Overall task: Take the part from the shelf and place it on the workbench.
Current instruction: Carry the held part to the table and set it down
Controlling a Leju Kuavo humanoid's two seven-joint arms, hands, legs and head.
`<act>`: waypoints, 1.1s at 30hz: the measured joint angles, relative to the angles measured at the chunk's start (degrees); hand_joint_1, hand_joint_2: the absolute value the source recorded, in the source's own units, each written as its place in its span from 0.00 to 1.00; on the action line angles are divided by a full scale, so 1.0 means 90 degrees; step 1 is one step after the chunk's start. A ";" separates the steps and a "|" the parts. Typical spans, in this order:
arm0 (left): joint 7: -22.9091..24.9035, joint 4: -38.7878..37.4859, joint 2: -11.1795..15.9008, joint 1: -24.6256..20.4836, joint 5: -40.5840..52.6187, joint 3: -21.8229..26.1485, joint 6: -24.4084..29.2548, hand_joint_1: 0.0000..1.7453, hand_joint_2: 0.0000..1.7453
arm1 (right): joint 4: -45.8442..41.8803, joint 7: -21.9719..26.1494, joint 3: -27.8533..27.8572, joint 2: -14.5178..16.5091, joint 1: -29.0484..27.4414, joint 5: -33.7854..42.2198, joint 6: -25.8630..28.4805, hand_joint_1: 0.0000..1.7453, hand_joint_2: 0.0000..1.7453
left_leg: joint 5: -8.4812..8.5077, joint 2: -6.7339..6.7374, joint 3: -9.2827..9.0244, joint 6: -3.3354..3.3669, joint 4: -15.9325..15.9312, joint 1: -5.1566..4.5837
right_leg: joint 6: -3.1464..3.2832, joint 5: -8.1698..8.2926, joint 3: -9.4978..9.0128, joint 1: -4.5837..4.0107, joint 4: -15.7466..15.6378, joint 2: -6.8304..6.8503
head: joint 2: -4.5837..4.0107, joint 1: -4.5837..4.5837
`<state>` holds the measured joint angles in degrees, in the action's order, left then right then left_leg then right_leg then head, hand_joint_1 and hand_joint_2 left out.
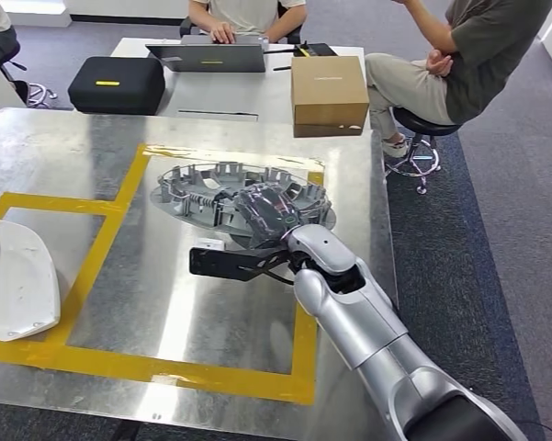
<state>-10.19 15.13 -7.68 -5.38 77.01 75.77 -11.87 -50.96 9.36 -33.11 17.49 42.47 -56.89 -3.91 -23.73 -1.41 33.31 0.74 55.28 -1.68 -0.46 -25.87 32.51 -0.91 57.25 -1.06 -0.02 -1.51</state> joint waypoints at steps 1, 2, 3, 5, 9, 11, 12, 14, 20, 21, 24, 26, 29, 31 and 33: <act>0.0000 -0.0001 0.0001 0.0000 0.0005 -0.0009 -0.0003 0.00 1.00 | 0.0005 0.0151 -0.0002 0.0005 -0.0009 0.0201 -0.0056 1.00 1.00 | 0.0000 0.0001 -0.0001 0.0000 0.0000 0.0000 | 0.0000 0.0000 -0.0001 0.0000 0.0000 -0.0001 | 0.0000 -0.0001; 0.0000 -0.0001 0.0002 0.0000 0.0012 -0.0017 -0.0009 0.00 1.00 | 0.0016 0.0285 -0.0013 0.0014 -0.0015 0.0373 -0.0128 1.00 1.00 | 0.0000 0.0002 -0.0003 0.0000 0.0000 0.0000 | 0.0000 0.0000 -0.0003 0.0000 0.0000 -0.0001 | 0.0000 -0.0001; -0.0001 -0.0001 0.0004 0.0000 0.0019 -0.0023 -0.0018 0.00 1.00 | 0.0036 0.0394 -0.0035 0.0022 -0.0017 0.0522 -0.0205 1.00 1.00 | 0.0000 0.0002 -0.0004 0.0000 0.0000 0.0000 | 0.0000 0.0000 -0.0004 0.0000 0.0000 0.0000 | 0.0000 0.0000; -0.0008 -0.0001 0.0010 0.0002 0.0033 -0.0029 -0.0048 0.00 1.00 | 0.0128 0.0556 -0.0118 0.0044 -0.0003 0.0750 -0.0320 1.00 1.00 | -0.0001 0.0002 -0.0007 0.0000 0.0000 0.0000 | 0.0000 0.0000 -0.0007 0.0000 0.0000 0.0000 | 0.0000 0.0000; -0.0018 -0.0001 0.0029 0.0003 0.0048 -0.0044 -0.0113 0.00 1.00 | 0.0364 0.0722 -0.0320 0.0100 0.0027 0.0996 -0.0392 1.00 1.00 | -0.0003 0.0002 -0.0013 -0.0003 0.0000 0.0000 | 0.0001 0.0000 -0.0010 0.0000 0.0000 -0.0002 | 0.0000 -0.0002; -0.0025 -0.0001 0.0038 0.0005 0.0048 -0.0056 -0.0123 0.00 1.00 | 0.0461 0.0769 -0.0421 0.0117 0.0079 0.1116 -0.0465 1.00 1.00 | -0.0003 0.0002 -0.0016 -0.0003 0.0000 0.0000 | 0.0001 -0.0001 -0.0013 -0.0001 0.0000 -0.0002 | 0.0000 -0.0001; -0.0028 -0.0001 0.0043 0.0006 0.0048 -0.0062 -0.0124 0.00 1.00 | 0.0512 0.0790 -0.0476 0.0120 0.0121 0.1184 -0.0492 1.00 1.00 | -0.0003 0.0002 -0.0018 -0.0003 0.0000 0.0001 | 0.0001 -0.0001 -0.0016 -0.0001 0.0000 -0.0002 | 0.0000 -0.0001; -0.0039 -0.0001 0.0052 0.0006 0.0048 -0.0072 -0.0123 0.00 1.00 | 0.0614 0.0824 -0.0571 0.0121 0.0218 0.1302 -0.0520 1.00 1.00 | -0.0003 0.0002 -0.0025 -0.0004 0.0000 0.0001 | 0.0001 -0.0001 -0.0023 -0.0001 0.0000 -0.0002 | 0.0000 -0.0001; -0.0050 -0.0001 0.0070 0.0007 -0.0001 -0.0100 -0.0107 0.00 1.00 | 0.0939 0.0736 -0.0742 0.0122 0.0415 0.1709 -0.0556 1.00 1.00 | -0.0004 0.0003 -0.0036 -0.0005 0.0000 0.0001 | 0.0002 -0.0001 -0.0034 -0.0001 -0.0001 0.0000 | 0.0000 -0.0001; -0.0049 -0.0002 0.0073 0.0008 -0.0027 -0.0110 -0.0104 0.00 1.00 | 0.0997 0.0655 -0.0750 0.0128 0.0423 0.1804 -0.0538 1.00 1.00 | -0.0004 0.0003 -0.0036 -0.0005 0.0000 0.0001 | 0.0002 -0.0001 -0.0035 -0.0001 -0.0001 0.0002 | 0.0000 -0.0001; -0.0033 -0.0003 0.0080 0.0010 -0.0079 -0.0125 -0.0100 0.00 1.00 | 0.1132 0.0438 -0.0769 0.0167 0.0457 0.1990 -0.0463 1.00 1.00 | -0.0003 0.0003 -0.0038 -0.0005 0.0000 0.0000 | 0.0002 -0.0001 -0.0038 -0.0001 -0.0001 0.0005 | 0.0000 -0.0002; -0.0021 -0.0003 0.0084 0.0011 -0.0083 -0.0129 -0.0100 0.00 1.00 | 0.1198 0.0397 -0.0778 0.0183 0.0487 0.2023 -0.0448 1.00 1.00 | -0.0003 0.0002 -0.0040 -0.0005 0.0000 0.0000 | 0.0002 -0.0001 -0.0040 -0.0001 -0.0001 0.0006 | 0.0000 -0.0001; -0.0013 -0.0003 0.0091 0.0011 -0.0107 -0.0131 -0.0084 0.00 1.00 | 0.1260 0.0263 -0.0793 0.0203 0.0501 0.2026 -0.0408 1.00 1.00 | -0.0003 0.0002 -0.0042 -0.0005 0.0000 0.0000 | 0.0002 -0.0001 -0.0043 -0.0001 -0.0001 0.0007 | 0.0000 -0.0001; -0.0005 -0.0003 0.0094 0.0010 -0.0156 -0.0130 -0.0047 0.00 1.00 | 0.1302 -0.0005 -0.0798 0.0226 0.0517 0.2028 -0.0364 1.00 1.00 | -0.0003 0.0002 -0.0044 -0.0005 0.0000 0.0000 | 0.0002 -0.0002 -0.0045 -0.0001 -0.0002 0.0010 | 0.0000 -0.0001; 0.0005 -0.0003 0.0099 0.0010 -0.0191 -0.0129 -0.0022 0.00 1.00 | 0.1352 -0.0298 -0.0798 0.0250 0.0549 0.2073 -0.0346 1.00 1.00 | -0.0003 0.0001 -0.0045 -0.0005 0.0000 0.0000 | 0.0002 -0.0002 -0.0047 -0.0001 -0.0003 0.0015 | 0.0000 -0.0001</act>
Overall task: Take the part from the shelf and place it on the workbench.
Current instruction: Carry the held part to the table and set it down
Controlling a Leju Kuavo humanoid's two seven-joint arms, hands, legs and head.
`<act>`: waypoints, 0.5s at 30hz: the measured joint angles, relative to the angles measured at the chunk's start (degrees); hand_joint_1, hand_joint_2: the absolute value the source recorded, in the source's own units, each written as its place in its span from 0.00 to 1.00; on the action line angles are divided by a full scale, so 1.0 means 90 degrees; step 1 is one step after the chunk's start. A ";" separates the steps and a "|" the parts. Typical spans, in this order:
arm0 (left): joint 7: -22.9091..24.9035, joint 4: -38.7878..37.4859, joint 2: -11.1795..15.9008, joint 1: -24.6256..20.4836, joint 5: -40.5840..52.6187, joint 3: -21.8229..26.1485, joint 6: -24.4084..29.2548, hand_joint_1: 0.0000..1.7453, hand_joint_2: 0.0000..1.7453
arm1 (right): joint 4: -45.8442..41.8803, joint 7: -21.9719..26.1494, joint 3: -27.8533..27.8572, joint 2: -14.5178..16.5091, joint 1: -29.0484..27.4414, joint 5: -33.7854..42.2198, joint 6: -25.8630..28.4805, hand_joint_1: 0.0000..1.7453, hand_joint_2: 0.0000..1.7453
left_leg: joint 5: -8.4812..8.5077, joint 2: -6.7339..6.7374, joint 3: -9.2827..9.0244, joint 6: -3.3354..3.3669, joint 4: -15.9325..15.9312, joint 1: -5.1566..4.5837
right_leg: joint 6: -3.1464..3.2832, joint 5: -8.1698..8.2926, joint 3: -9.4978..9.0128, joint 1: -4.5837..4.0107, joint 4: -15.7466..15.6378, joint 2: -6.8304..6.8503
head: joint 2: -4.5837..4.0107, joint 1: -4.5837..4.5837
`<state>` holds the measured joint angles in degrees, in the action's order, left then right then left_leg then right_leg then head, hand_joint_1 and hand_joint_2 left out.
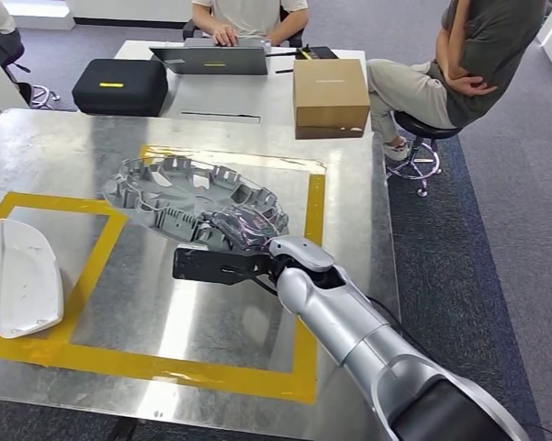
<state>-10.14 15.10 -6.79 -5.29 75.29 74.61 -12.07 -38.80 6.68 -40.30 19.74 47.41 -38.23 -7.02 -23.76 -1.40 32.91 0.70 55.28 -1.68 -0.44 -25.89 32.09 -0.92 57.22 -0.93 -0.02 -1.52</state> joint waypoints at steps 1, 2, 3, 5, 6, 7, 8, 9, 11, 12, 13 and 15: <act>0.0004 0.0000 0.0003 0.0000 -0.0008 0.0000 0.0002 0.00 1.00 | 0.0023 -0.0117 0.0002 0.0010 0.0018 0.0048 0.0016 1.00 1.00 | 0.0000 -0.0001 -0.0001 0.0000 0.0000 0.0000 | 0.0000 0.0000 -0.0001 0.0000 0.0000 0.0002 | 0.0000 -0.0001; 0.0004 0.0000 0.0007 0.0001 -0.0015 0.0001 0.0001 0.00 1.00 | 0.0043 -0.0206 0.0007 0.0016 0.0036 0.0101 0.0041 1.00 1.00 | 0.0000 -0.0001 -0.0002 0.0000 0.0000 0.0000 | 0.0000 0.0000 -0.0002 0.0000 0.0000 0.0003 | 0.0000 0.0000; 0.0004 0.0000 0.0012 0.0001 -0.0021 0.0000 -0.0002 0.00 1.00 | 0.0063 -0.0274 0.0014 0.0022 0.0053 0.0146 0.0073 1.00 1.00 | 0.0000 -0.0001 -0.0003 0.0000 0.0000 0.0000 | 0.0000 0.0000 -0.0004 0.0000 0.0000 0.0004 | 0.0000 0.0000; 0.0007 0.0000 0.0016 0.0001 -0.0038 0.0000 -0.0003 0.00 1.00 | 0.0099 -0.0353 0.0030 0.0032 0.0080 0.0185 0.0123 1.00 1.00 | 0.0000 -0.0002 -0.0009 0.0000 0.0000 0.0000 | 0.0001 -0.0001 -0.0011 0.0000 -0.0001 0.0004 | 0.0000 0.0000; 0.0011 0.0000 0.0016 0.0001 -0.0045 0.0000 -0.0003 0.00 1.00 | 0.0113 -0.0376 0.0036 0.0035 0.0088 0.0188 0.0145 1.00 1.00 | 0.0000 -0.0002 -0.0012 0.0000 0.0000 0.0000 | 0.0001 -0.0001 -0.0014 0.0000 -0.0001 0.0004 | 0.0000 -0.0001; 0.0016 0.0000 0.0016 0.0001 -0.0055 0.0001 -0.0002 0.00 1.00 | 0.0126 -0.0395 0.0043 0.0038 0.0092 0.0177 0.0176 1.00 1.00 | 0.0000 -0.0002 -0.0014 0.0000 0.0000 0.0000 | 0.0001 -0.0001 -0.0017 0.0000 -0.0001 0.0004 | 0.0000 0.0000; 0.0022 0.0000 0.0016 0.0001 -0.0062 0.0000 -0.0001 0.00 1.00 | 0.0135 -0.0411 0.0047 0.0041 0.0094 0.0154 0.0221 1.00 1.00 | 0.0000 -0.0002 -0.0015 0.0000 0.0000 0.0000 | 0.0002 -0.0001 -0.0018 0.0000 -0.0002 0.0005 | 0.0000 -0.0001; 0.0030 0.0000 0.0016 0.0000 -0.0067 0.0000 0.0001 0.00 1.00 | 0.0141 -0.0420 0.0052 0.0044 0.0093 0.0105 0.0303 1.00 1.00 | 0.0000 -0.0002 -0.0016 0.0000 0.0000 0.0000 | 0.0002 -0.0001 -0.0018 0.0000 -0.0002 0.0005 | 0.0000 0.0000; 0.0049 0.0000 0.0014 0.0001 -0.0068 -0.0002 0.0008 0.00 1.00 | 0.0126 -0.0439 0.0072 0.0046 0.0058 -0.0074 0.0540 1.00 1.00 | 0.0000 -0.0002 -0.0016 0.0000 0.0000 0.0000 | 0.0002 -0.0001 -0.0019 0.0000 -0.0003 0.0005 | 0.0000 0.0000; 0.0063 -0.0001 0.0011 0.0002 -0.0064 -0.0003 0.0015 0.00 1.00 | 0.0089 -0.0457 0.0094 0.0046 0.0015 -0.0191 0.0658 1.00 1.00 | 0.0000 -0.0002 -0.0016 0.0000 0.0000 0.0000 | 0.0001 -0.0001 -0.0020 0.0000 -0.0004 0.0005 | 0.0000 0.0001; 0.0076 -0.0001 0.0007 0.0003 -0.0053 -0.0007 0.0020 0.00 1.00 | 0.0037 -0.0482 0.0123 0.0045 -0.0037 -0.0302 0.0739 1.00 1.00 | 0.0000 -0.0002 -0.0016 0.0000 0.0000 0.0000 | 0.0001 0.0000 -0.0020 0.0000 -0.0004 0.0005 | 0.0000 0.0000; 0.0093 -0.0002 -0.0001 0.0005 -0.0033 -0.0024 0.0026 0.00 1.00 | -0.0078 -0.0530 0.0188 0.0044 -0.0130 -0.0453 0.0797 1.00 1.00 | 0.0000 -0.0002 -0.0015 0.0000 0.0000 -0.0001 | 0.0000 0.0000 -0.0019 0.0000 -0.0005 0.0003 | 0.0000 0.0000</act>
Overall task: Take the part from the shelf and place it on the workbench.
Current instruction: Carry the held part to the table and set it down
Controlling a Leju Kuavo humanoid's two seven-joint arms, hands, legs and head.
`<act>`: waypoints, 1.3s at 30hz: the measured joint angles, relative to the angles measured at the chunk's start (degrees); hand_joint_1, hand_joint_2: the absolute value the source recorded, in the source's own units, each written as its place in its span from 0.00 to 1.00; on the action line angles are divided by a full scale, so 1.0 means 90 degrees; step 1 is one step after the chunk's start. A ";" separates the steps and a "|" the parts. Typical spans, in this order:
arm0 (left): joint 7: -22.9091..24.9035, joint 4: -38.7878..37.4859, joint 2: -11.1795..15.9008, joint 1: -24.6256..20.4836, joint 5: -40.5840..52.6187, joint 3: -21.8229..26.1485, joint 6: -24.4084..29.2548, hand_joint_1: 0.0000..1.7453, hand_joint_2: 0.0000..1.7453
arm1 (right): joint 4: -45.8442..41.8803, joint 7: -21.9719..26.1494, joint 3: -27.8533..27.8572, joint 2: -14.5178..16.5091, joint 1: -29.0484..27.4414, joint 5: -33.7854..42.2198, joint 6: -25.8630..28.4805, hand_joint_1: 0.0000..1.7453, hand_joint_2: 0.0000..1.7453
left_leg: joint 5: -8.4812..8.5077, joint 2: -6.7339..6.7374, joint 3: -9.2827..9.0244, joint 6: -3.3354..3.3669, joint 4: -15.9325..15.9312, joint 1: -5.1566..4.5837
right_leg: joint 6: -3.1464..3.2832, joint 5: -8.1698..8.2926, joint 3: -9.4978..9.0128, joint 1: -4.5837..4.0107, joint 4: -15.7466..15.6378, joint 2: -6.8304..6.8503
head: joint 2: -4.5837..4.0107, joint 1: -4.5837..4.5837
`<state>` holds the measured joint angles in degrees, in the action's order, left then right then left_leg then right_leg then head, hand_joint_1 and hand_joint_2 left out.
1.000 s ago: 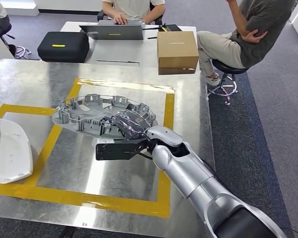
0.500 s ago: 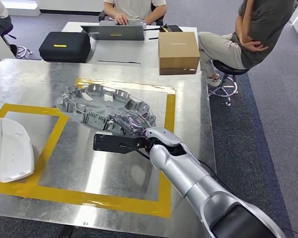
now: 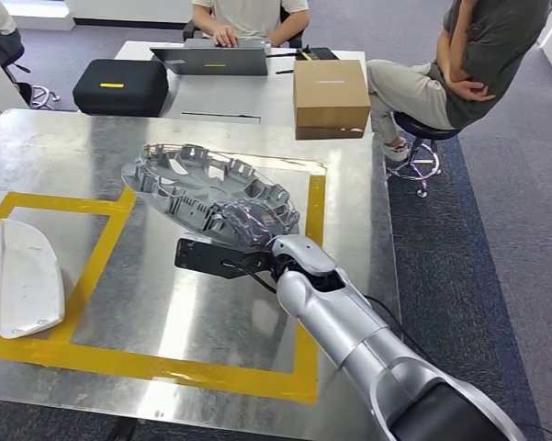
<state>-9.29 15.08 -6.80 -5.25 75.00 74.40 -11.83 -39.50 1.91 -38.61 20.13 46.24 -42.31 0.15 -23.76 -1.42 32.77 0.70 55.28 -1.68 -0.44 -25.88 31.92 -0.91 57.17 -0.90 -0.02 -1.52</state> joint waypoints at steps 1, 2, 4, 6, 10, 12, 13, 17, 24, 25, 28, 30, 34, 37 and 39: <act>0.0003 0.0000 -0.0003 0.0000 0.0006 -0.0011 0.0000 0.00 1.00 | -0.0047 -0.0011 0.0031 0.0000 -0.0034 -0.0040 -0.0006 1.00 1.00 | 0.0000 0.0000 0.0000 0.0000 0.0000 0.0000 | 0.0000 0.0000 0.0000 0.0000 -0.0001 0.0000 | 0.0000 -0.0001; 0.0002 0.0000 -0.0005 0.0001 0.0005 -0.0019 -0.0002 0.00 1.00 | -0.0091 -0.0010 0.0061 0.0000 -0.0064 -0.0068 -0.0029 1.00 1.00 | 0.0000 0.0000 0.0000 0.0000 0.0000 0.0000 | 0.0000 0.0000 0.0000 0.0000 -0.0001 0.0000 | 0.0000 0.0000; -0.0002 0.0000 -0.0006 0.0003 -0.0009 -0.0027 -0.0012 0.00 1.00 | -0.0167 0.0023 0.0131 0.0000 -0.0117 -0.0112 -0.0109 1.00 1.00 | -0.0001 0.0000 0.0001 0.0000 0.0000 0.0000 | 0.0000 0.0000 0.0000 0.0000 -0.0002 -0.0001 | 0.0000 -0.0001; -0.0012 0.0000 -0.0005 0.0004 -0.0028 -0.0028 -0.0023 0.00 1.00 | -0.0205 0.0081 0.0202 0.0000 -0.0143 -0.0150 -0.0179 1.00 1.00 | -0.0002 0.0000 0.0001 0.0000 0.0000 0.0000 | 0.0001 -0.0002 0.0001 0.0000 -0.0003 -0.0002 | 0.0000 -0.0001; -0.0025 0.0000 -0.0005 0.0004 -0.0036 -0.0032 -0.0035 0.00 1.00 | -0.0213 0.0155 0.0306 0.0000 -0.0150 -0.0221 -0.0248 1.00 1.00 | -0.0005 0.0000 0.0001 0.0001 0.0000 0.0000 | 0.0004 -0.0006 0.0001 0.0000 -0.0004 -0.0002 | 0.0000 -0.0001; -0.0037 -0.0001 -0.0005 0.0005 -0.0035 -0.0033 -0.0047 0.00 1.00 | -0.0212 0.0214 0.0348 0.0000 -0.0151 -0.0276 -0.0277 1.00 1.00 | -0.0006 0.0000 0.0001 0.0001 0.0000 0.0000 | 0.0004 -0.0007 0.0001 0.0000 -0.0004 -0.0002 | 0.0000 -0.0001; -0.0044 -0.0002 -0.0005 0.0005 -0.0035 -0.0033 -0.0052 0.00 1.00 | -0.0211 0.0253 0.0366 0.0000 -0.0152 -0.0303 -0.0288 1.00 1.00 | -0.0006 0.0000 0.0001 0.0001 0.0000 0.0000 | 0.0004 -0.0007 0.0001 0.0000 -0.0004 -0.0002 | 0.0000 0.0000; -0.0116 -0.0003 -0.0004 0.0009 -0.0027 -0.0045 -0.0084 0.00 1.00 | -0.0208 0.0365 0.0404 -0.0002 -0.0156 -0.0377 -0.0329 1.00 1.00 | -0.0005 0.0000 0.0001 0.0001 0.0000 0.0000 | 0.0004 -0.0006 0.0001 0.0000 -0.0004 -0.0002 | 0.0000 0.0000; -0.0668 -0.0024 0.0029 0.0057 0.0072 -0.0214 -0.0247 0.00 1.00 | -0.0201 0.0470 0.0432 -0.0007 -0.0161 -0.0428 -0.0366 0.25 1.00 | -0.0005 0.0001 0.0001 0.0001 0.0000 0.0000 | 0.0004 -0.0006 0.0001 0.0000 -0.0005 -0.0003 | 0.0000 0.0000; -0.0752 -0.0025 0.0032 0.0065 0.0070 -0.0232 -0.0241 0.00 1.00 | -0.0202 0.0472 0.0435 -0.0011 -0.0171 -0.0427 -0.0365 0.00 1.00 | -0.0005 0.0001 0.0001 0.0001 0.0000 0.0000 | 0.0004 -0.0007 0.0001 0.0000 -0.0005 -0.0003 | 0.0000 0.0000; -0.0936 -0.0029 0.0039 0.0088 0.0055 -0.0295 -0.0172 0.00 1.00 | -0.0204 0.0456 0.0474 -0.0033 -0.0232 -0.0421 -0.0356 0.00 1.00 | -0.0005 0.0001 0.0002 0.0001 0.0000 0.0000 | 0.0004 -0.0007 0.0002 0.0000 -0.0005 -0.0002 | 0.0000 -0.0001; -0.1002 -0.0029 0.0044 0.0099 0.0029 -0.0330 -0.0086 0.00 1.00 | -0.0208 0.0439 0.0508 -0.0055 -0.0271 -0.0419 -0.0349 0.00 1.00 | -0.0005 0.0001 0.0003 0.0001 0.0000 0.0000 | 0.0004 -0.0006 0.0003 0.0000 -0.0005 -0.0003 | 0.0000 -0.0001; -0.1029 -0.0029 0.0047 0.0103 -0.0030 -0.0345 0.0027 0.00 1.00 | -0.0220 0.0416 0.0546 -0.0112 -0.0327 -0.0427 -0.0340 0.00 1.00 | -0.0006 0.0001 0.0005 0.0001 0.0000 0.0000 | 0.0004 -0.0006 0.0005 0.0000 -0.0005 -0.0003 | 0.0000 0.0000; -0.1029 -0.0029 0.0049 0.0102 -0.0050 -0.0347 0.0042 0.00 0.50 | -0.0242 0.0407 0.0561 -0.0147 -0.0360 -0.0422 -0.0337 0.00 1.00 | -0.0007 0.0001 0.0006 0.0002 0.0000 0.0000 | 0.0004 -0.0007 0.0007 0.0000 -0.0005 -0.0005 | 0.0000 -0.0001; -0.1031 -0.0029 0.0049 0.0102 -0.0067 -0.0347 0.0032 0.00 0.00 | -0.0250 0.0393 0.0574 -0.0158 -0.0377 -0.0424 -0.0336 0.00 1.00 | -0.0008 0.0001 0.0008 0.0003 0.0000 0.0000 | 0.0004 -0.0007 0.0008 0.0000 -0.0005 -0.0004 | 0.0000 -0.0001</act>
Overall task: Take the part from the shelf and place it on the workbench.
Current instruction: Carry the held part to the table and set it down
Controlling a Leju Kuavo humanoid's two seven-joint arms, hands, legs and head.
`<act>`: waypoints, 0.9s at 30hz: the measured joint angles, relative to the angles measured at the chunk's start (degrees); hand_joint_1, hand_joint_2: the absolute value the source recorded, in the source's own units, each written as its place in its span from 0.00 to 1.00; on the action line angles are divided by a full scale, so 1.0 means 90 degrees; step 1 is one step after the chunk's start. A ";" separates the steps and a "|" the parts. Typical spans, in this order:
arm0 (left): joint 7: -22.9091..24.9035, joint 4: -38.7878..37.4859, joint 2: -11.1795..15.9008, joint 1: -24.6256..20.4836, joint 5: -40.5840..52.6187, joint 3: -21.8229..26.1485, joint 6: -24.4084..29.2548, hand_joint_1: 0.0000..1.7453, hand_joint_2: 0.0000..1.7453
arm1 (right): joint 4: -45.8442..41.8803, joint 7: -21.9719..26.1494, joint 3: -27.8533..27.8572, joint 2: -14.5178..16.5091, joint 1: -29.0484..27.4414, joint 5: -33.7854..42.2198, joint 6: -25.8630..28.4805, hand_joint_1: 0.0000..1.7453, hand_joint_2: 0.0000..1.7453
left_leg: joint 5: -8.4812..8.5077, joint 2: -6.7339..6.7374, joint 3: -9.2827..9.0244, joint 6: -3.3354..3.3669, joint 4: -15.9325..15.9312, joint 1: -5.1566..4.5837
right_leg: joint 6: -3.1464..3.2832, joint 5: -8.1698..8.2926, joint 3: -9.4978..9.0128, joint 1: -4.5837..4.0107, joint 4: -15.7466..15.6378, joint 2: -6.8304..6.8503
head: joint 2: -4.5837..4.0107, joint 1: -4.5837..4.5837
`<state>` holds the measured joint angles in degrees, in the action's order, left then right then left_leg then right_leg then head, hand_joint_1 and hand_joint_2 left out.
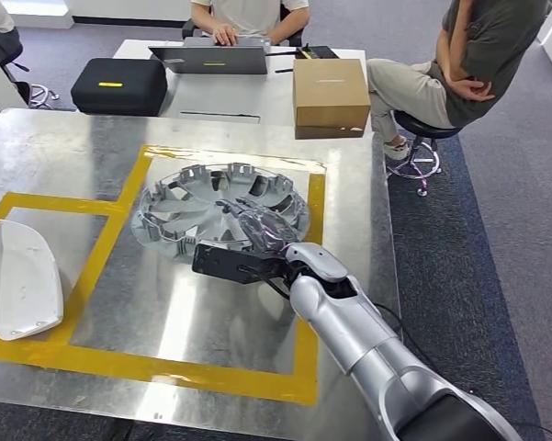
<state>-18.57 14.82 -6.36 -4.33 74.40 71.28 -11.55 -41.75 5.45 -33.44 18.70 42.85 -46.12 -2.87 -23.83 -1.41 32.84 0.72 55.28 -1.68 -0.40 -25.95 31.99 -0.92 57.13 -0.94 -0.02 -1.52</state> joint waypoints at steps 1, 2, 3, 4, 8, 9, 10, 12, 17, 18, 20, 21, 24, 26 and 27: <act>0.0003 -0.0001 0.0000 0.0000 -0.0010 0.0000 -0.0020 0.00 0.00 | -0.0005 -0.0008 0.0007 -0.0003 -0.0007 -0.0007 0.0001 0.00 1.00 | -0.0001 0.0000 0.0001 0.0000 0.0000 0.0000 | 0.0000 0.0000 0.0001 0.0000 0.0000 0.0000 | 0.0000 0.0001; 0.0016 -0.0002 0.0000 0.0000 -0.0021 0.0000 -0.0050 0.00 0.00 | -0.0011 -0.0016 0.0012 -0.0005 -0.0014 -0.0018 0.0001 0.00 1.00 | -0.0001 0.0000 0.0002 0.0000 0.0000 0.0000 | 0.0000 0.0000 0.0002 0.0000 0.0000 0.0000 | 0.0000 0.0001; 0.0037 -0.0004 0.0000 0.0001 -0.0038 0.0000 -0.0088 0.00 0.00 | -0.0019 -0.0021 0.0014 -0.0007 -0.0022 -0.0029 0.0001 0.00 1.00 | -0.0002 0.0000 0.0003 -0.0001 0.0000 0.0000 | 0.0000 0.0000 0.0003 0.0000 0.0000 -0.0001 | 0.0000 0.0001; 0.0067 -0.0008 0.0000 0.0001 -0.0055 0.0001 -0.0128 0.00 0.00 | -0.0030 -0.0020 0.0015 -0.0009 -0.0029 -0.0039 -0.0001 0.00 1.00 | -0.0002 0.0000 0.0003 -0.0001 0.0000 0.0000 | 0.0000 -0.0001 0.0004 0.0000 0.0000 -0.0001 | 0.0000 0.0000; 0.0212 -0.0023 0.0000 0.0005 -0.0102 0.0002 -0.0245 0.00 0.00 | -0.0050 0.0082 0.0015 -0.0008 -0.0067 0.0006 -0.0041 0.00 0.00 | -0.0002 0.0000 0.0006 -0.0002 0.0000 0.0000 | 0.0001 -0.0001 0.0005 0.0000 0.0000 0.0000 | 0.0000 0.0000; 0.0248 -0.0025 0.0000 0.0006 -0.0101 0.0001 -0.0260 0.00 0.00 | -0.0050 0.0126 0.0015 -0.0007 -0.0077 0.0042 -0.0067 0.00 0.00 | -0.0002 0.0000 0.0006 -0.0002 0.0000 0.0000 | 0.0001 -0.0001 0.0006 0.0000 0.0000 -0.0001 | 0.0000 0.0000; 0.0279 -0.0027 0.0000 0.0007 -0.0100 0.0001 -0.0268 0.00 0.00 | -0.0050 0.0163 0.0016 -0.0007 -0.0086 0.0084 -0.0097 0.00 0.00 | -0.0003 0.0000 0.0006 -0.0002 0.0000 0.0000 | 0.0001 -0.0001 0.0006 0.0000 0.0000 -0.0001 | 0.0000 -0.0001; 0.0324 -0.0030 0.0000 0.0008 -0.0099 0.0000 -0.0271 0.00 0.00 | -0.0050 0.0224 0.0022 -0.0007 -0.0098 0.0178 -0.0146 0.00 0.00 | -0.0003 0.0000 0.0006 -0.0002 0.0000 0.0000 | 0.0001 -0.0002 0.0006 0.0000 0.0000 0.0000 | 0.0000 0.0000; 0.0352 -0.0036 0.0000 0.0007 -0.0075 0.0000 -0.0256 0.00 0.00 | -0.0050 0.0285 0.0068 -0.0007 -0.0103 0.0298 -0.0187 0.00 0.00 | -0.0003 0.0000 0.0007 -0.0002 0.0000 0.0000 | 0.0001 -0.0002 0.0005 0.0000 0.0000 0.0000 | -0.0001 0.0000; 0.0352 -0.0037 0.0000 0.0007 -0.0067 -0.0001 -0.0253 0.00 0.00 | -0.0050 0.0291 0.0071 -0.0007 -0.0103 0.0310 -0.0191 0.00 0.00 | -0.0003 0.0000 0.0007 -0.0002 0.0000 0.0000 | 0.0001 -0.0001 0.0005 0.0000 0.0000 0.0000 | -0.0001 0.0000; 0.0367 -0.0039 0.0000 0.0006 -0.0061 -0.0002 -0.0252 0.00 0.00 | -0.0050 0.0302 0.0072 -0.0007 -0.0103 0.0327 -0.0200 0.00 0.00 | -0.0003 0.0000 0.0006 -0.0002 0.0000 0.0000 | 0.0001 -0.0001 0.0005 0.0000 0.0000 0.0000 | -0.0001 0.0000; 0.0380 -0.0041 0.0000 0.0006 -0.0061 -0.0002 -0.0251 0.00 0.00 | -0.0050 0.0307 0.0073 -0.0007 -0.0103 0.0332 -0.0204 0.00 0.00 | -0.0003 0.0000 0.0006 -0.0002 0.0000 0.0000 | 0.0001 -0.0001 0.0005 0.0000 0.0000 0.0000 | 0.0000 0.0001; 0.0440 -0.0047 -0.0001 0.0005 -0.0060 -0.0002 -0.0251 0.00 0.00 | -0.0050 0.0321 0.0073 -0.0007 -0.0101 0.0350 -0.0206 0.00 0.00 | -0.0003 0.0000 0.0007 -0.0002 0.0000 0.0000 | 0.0001 -0.0001 0.0005 0.0000 0.0000 0.0000 | 0.0000 0.0000; 0.0473 -0.0052 -0.0004 0.0004 -0.0060 -0.0002 -0.0251 0.00 0.00 | -0.0050 0.0346 0.0076 -0.0007 -0.0100 0.0383 -0.0203 0.00 0.00 | -0.0003 0.0000 0.0007 -0.0002 0.0000 0.0000 | 0.0001 -0.0001 0.0006 0.0000 0.0000 0.0000 | -0.0001 0.0000; 0.0482 -0.0053 -0.0005 0.0004 -0.0061 -0.0002 -0.0250 0.00 0.00 | -0.0052 0.0370 0.0084 -0.0007 -0.0100 0.0415 -0.0199 0.00 0.00 | -0.0003 0.0000 0.0007 -0.0002 0.0000 0.0000 | 0.0001 -0.0001 0.0006 0.0000 0.0000 0.0000 | -0.0001 0.0000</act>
<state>-14.23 14.34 -6.41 -4.29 73.85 71.25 -13.80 -42.22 8.78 -32.68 18.64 41.95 -42.39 -4.67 -23.85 -1.41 32.90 0.71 55.28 -1.68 -0.40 -25.96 32.04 -0.92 57.13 -0.94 -0.03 -1.52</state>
